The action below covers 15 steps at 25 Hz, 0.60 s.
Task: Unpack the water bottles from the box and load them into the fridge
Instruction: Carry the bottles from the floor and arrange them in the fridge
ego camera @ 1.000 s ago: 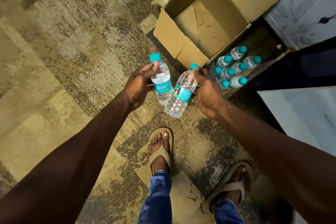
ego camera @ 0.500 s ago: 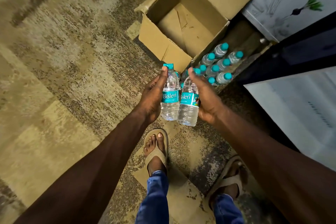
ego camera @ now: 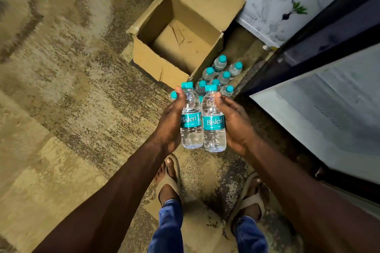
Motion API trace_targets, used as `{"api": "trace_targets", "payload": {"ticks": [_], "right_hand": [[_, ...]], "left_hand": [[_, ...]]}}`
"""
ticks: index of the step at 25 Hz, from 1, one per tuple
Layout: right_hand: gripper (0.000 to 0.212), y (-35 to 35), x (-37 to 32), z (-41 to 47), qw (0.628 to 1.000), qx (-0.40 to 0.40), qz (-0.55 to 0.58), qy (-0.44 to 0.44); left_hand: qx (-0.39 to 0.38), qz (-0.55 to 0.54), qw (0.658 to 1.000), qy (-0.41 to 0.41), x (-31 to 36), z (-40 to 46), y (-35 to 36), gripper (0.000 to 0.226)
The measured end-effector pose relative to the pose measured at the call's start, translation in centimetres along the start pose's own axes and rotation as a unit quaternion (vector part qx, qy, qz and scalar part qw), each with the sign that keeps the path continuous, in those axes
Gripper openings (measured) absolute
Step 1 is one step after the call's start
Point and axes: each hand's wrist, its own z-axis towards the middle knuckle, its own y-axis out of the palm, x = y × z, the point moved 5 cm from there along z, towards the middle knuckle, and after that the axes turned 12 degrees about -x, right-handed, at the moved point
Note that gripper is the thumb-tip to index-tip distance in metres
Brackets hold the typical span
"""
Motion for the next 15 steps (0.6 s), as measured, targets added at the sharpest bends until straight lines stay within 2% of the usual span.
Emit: {"api": "trace_targets", "payload": {"ticks": [4, 7, 11, 15], "right_hand": [[0.042, -1.8, -2.8, -2.8, 0.999, 0.004, -0.015, -0.031], [0.042, -3.3, -4.9, -4.2, 0.998, 0.013, -0.004, -0.064], [0.05, -5.1, -6.9, -6.0, 0.993, 0.052, 0.019, -0.103], [0.035, -6.4, -7.4, -8.1, 0.989, 0.074, 0.04, -0.125]], "left_hand": [[-0.058, -0.009, 0.998, 0.003, 0.8, 0.0, 3.9, 0.052], [-0.077, 0.017, 0.997, 0.011, 2.0, -0.1, 6.9, 0.047], [-0.051, 0.124, 0.99, 0.04, 3.5, -0.2, 10.8, 0.037], [-0.042, 0.169, 0.983, 0.054, 3.9, -0.2, 13.5, 0.031]]}}
